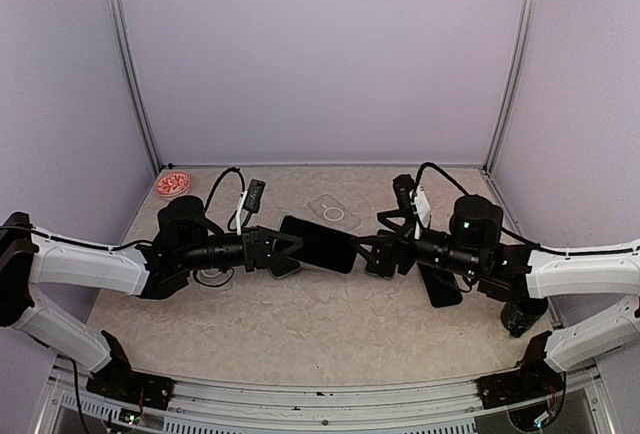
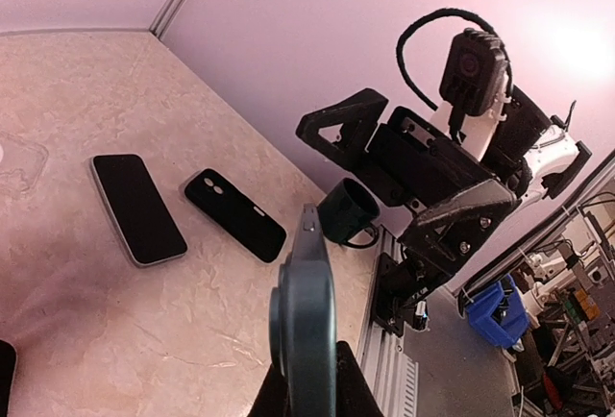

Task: Put the phone into the phone case
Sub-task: Pass from the left arm to the right

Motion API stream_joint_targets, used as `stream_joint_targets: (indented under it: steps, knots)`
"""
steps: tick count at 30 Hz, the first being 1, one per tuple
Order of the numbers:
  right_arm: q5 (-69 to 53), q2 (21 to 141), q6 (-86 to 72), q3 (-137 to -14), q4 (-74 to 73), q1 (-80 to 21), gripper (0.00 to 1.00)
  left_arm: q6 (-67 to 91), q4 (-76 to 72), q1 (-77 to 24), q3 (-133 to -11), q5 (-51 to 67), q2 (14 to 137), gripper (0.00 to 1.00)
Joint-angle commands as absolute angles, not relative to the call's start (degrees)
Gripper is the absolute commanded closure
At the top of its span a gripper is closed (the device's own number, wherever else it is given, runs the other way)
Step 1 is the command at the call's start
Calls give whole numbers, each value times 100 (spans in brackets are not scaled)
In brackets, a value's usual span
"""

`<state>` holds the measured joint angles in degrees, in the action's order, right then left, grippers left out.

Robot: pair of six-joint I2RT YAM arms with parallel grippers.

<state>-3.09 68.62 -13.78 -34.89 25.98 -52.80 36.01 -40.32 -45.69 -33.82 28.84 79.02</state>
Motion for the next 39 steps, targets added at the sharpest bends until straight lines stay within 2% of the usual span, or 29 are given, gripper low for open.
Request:
stream_joint_targets:
  steps: [1,19,29,39]
  knots:
    - [-1246,6916,-1982,-3674,2553,-5121,0,3634,-5092,-4553,-3333,2865,7618,100]
    - [-2449,7551,-2877,-3986,3466,-5080,0,4047,-6234,-4600,-3070,2719,7619,100]
    - [-3126,7902,-3481,-4111,4181,-5080,1,4104,-6315,-4734,-3214,2750,7890,100]
    - [-3565,8234,-3947,-4232,4708,-5080,7,4200,-6507,-4797,-3258,2704,8088,100]
